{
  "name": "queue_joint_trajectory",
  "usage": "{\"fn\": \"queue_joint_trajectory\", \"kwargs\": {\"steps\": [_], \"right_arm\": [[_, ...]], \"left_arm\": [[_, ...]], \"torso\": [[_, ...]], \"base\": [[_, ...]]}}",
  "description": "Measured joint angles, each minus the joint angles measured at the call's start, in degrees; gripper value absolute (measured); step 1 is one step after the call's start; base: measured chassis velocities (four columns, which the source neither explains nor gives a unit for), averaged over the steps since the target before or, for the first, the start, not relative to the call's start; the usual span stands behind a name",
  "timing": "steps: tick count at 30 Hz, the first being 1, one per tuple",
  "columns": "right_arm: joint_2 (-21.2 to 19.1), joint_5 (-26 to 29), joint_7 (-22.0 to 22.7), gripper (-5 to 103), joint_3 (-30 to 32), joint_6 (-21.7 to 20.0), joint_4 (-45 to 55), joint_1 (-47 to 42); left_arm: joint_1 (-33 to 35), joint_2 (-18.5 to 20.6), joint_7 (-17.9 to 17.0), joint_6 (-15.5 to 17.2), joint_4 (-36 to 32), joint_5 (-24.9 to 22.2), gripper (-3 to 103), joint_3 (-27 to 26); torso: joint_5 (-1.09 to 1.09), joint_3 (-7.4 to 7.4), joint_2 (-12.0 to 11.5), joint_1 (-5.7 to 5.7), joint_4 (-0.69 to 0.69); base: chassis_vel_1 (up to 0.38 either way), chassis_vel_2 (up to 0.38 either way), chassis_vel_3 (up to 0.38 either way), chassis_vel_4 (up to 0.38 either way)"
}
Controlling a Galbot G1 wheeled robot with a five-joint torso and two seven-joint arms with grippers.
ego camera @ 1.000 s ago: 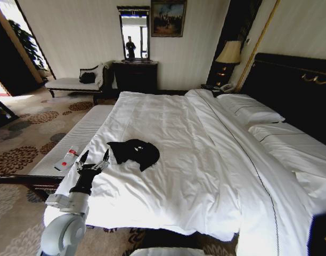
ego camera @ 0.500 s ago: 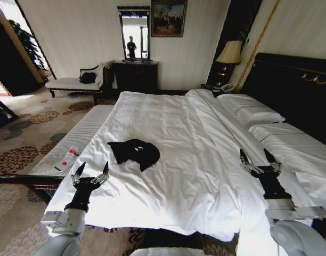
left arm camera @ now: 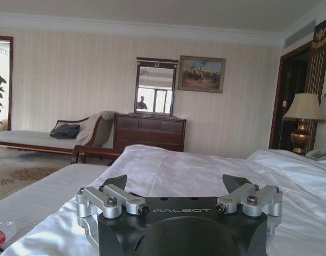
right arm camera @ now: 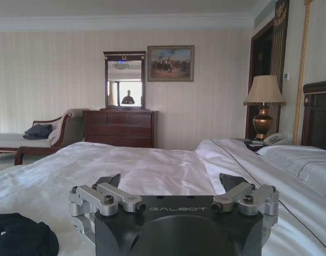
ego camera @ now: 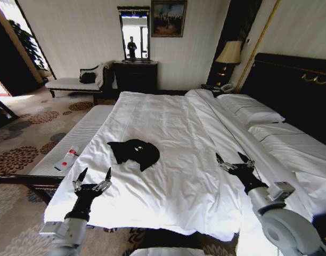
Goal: Fold the clothes on the bed.
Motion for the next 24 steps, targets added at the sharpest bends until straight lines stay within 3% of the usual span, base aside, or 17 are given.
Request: {"fn": "queue_joint_trajectory", "kwargs": {"steps": [5,16,24], "right_arm": [[1.0,-0.3,-2.1,100,-0.6,4.7,-0.9,-1.3],[4.7,-4.4,-4.4,100,0.5,6.6,-0.5,-4.3],[11.3,-9.3,-7.7,100,0.2,7.7,-0.9,-6.3]], "left_arm": [[-0.1,0.0,0.0,0.5,0.0,0.5,100,0.9],[-1.5,0.4,0.0,1.1,0.1,1.1,100,1.7],[-2.3,0.3,-0.2,1.5,0.1,0.5,100,3.1]], "torso": [[0.0,0.0,0.0,0.0,-0.01],[0.0,0.0,0.0,0.0,-0.01],[0.0,-0.01,0.0,0.0,-0.01]], "base": [[0.0,0.0,0.0,0.0],[0.0,0.0,0.0,0.0],[0.0,0.0,0.0,0.0]]}}
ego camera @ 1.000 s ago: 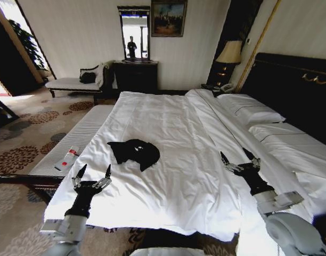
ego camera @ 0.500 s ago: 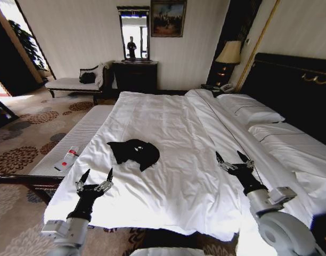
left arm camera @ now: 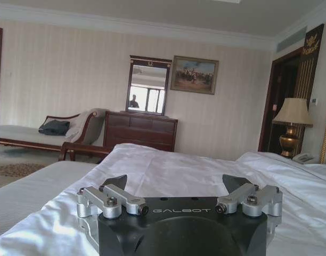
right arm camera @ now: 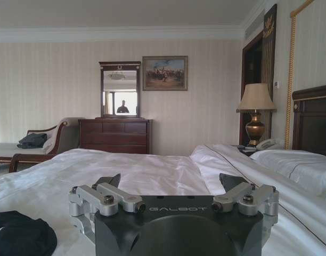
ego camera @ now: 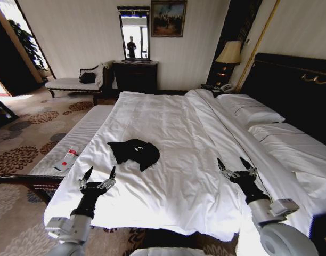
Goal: Fold the clothes on the bed.
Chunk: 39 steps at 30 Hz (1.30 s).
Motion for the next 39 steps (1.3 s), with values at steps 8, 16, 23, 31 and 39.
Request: {"fn": "queue_joint_trajectory", "kwargs": {"steps": [8,16,23,31,39], "right_arm": [[1.2,-0.4,-0.1,100,0.9,0.0,0.0,-0.4],[1.2,-0.4,0.2,100,2.7,0.1,-0.6,0.3],[0.4,-0.7,0.0,100,5.0,0.6,-1.6,0.4],[0.7,-0.1,0.0,100,6.3,0.9,-1.8,0.0],[1.2,0.4,0.1,100,6.4,1.2,-2.2,0.1]], "left_arm": [[-0.8,1.2,0.0,0.1,0.0,-0.3,100,0.7],[-2.6,3.4,0.2,0.3,0.0,-2.0,100,-0.1],[-6.5,6.2,0.2,1.8,0.9,-5.9,100,-2.5],[-8.7,8.1,0.2,1.9,2.9,-6.8,100,-3.5],[-9.0,8.3,0.3,1.9,3.0,-7.1,100,-3.3]], "torso": [[0.0,0.0,0.0,0.0,0.0],[0.0,0.0,0.0,0.0,0.01],[0.0,0.0,0.0,0.0,-0.01],[0.0,0.0,0.0,0.0,0.0],[0.0,0.0,0.0,0.0,0.0]], "base": [[0.0,0.0,0.0,0.0],[0.0,0.0,0.0,0.0],[0.0,0.0,0.0,0.0],[0.0,0.0,0.0,0.0],[0.0,0.0,0.0,0.0]]}}
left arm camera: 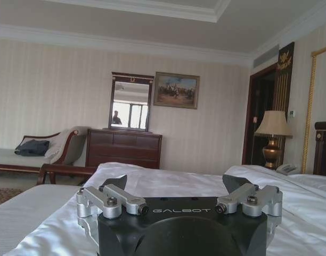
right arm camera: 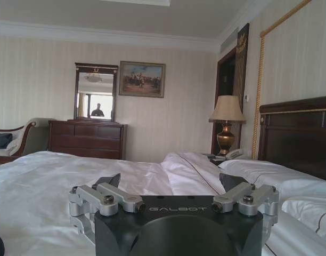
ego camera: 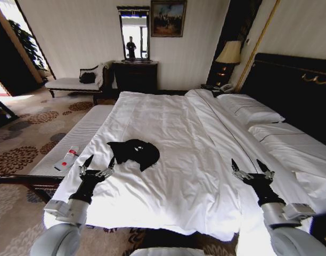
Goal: Fold the clothes on the bed.
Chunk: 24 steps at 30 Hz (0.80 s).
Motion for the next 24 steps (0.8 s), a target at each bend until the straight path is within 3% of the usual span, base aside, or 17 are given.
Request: {"fn": "queue_joint_trajectory", "kwargs": {"steps": [24], "right_arm": [[0.7,-0.3,0.0,100,-0.8,0.0,-1.0,0.6]], "left_arm": [[-0.3,0.1,0.0,0.0,-0.4,-0.5,100,-0.1]], "torso": [[0.0,0.0,0.0,0.0,0.0]], "base": [[0.0,0.0,0.0,0.0]]}}
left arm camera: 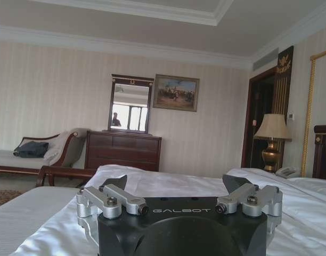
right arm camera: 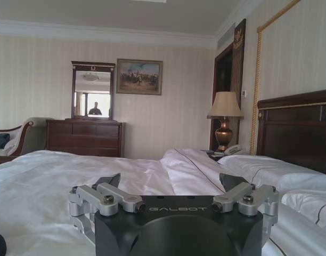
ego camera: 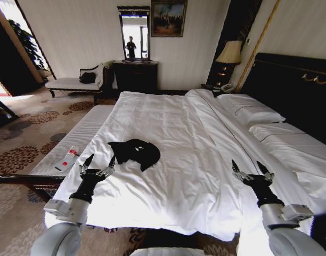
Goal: Fold the clothes on the bed.
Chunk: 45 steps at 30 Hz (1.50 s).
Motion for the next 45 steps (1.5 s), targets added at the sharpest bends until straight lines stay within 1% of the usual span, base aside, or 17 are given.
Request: {"fn": "queue_joint_trajectory", "kwargs": {"steps": [14,30,45], "right_arm": [[0.5,-0.1,0.0,100,-0.1,0.0,0.0,0.0],[0.4,-0.2,-0.1,100,-0.4,0.1,0.0,0.1],[0.4,-0.2,-0.1,100,-0.4,0.3,0.0,0.2]], "left_arm": [[0.8,0.3,0.0,0.0,-0.7,-0.1,100,-0.4],[2.1,-0.9,0.0,-0.3,-1.3,0.0,100,-0.8],[1.9,-1.2,0.0,-0.4,-1.2,0.1,100,-0.7]], "torso": [[0.0,0.0,0.0,0.0,-0.01],[0.0,0.0,0.0,0.0,0.0],[0.0,0.0,0.0,0.0,0.0]], "base": [[0.005,0.018,-0.007,-0.019],[0.008,0.066,-0.003,-0.06],[0.005,0.055,0.011,-0.063]]}}
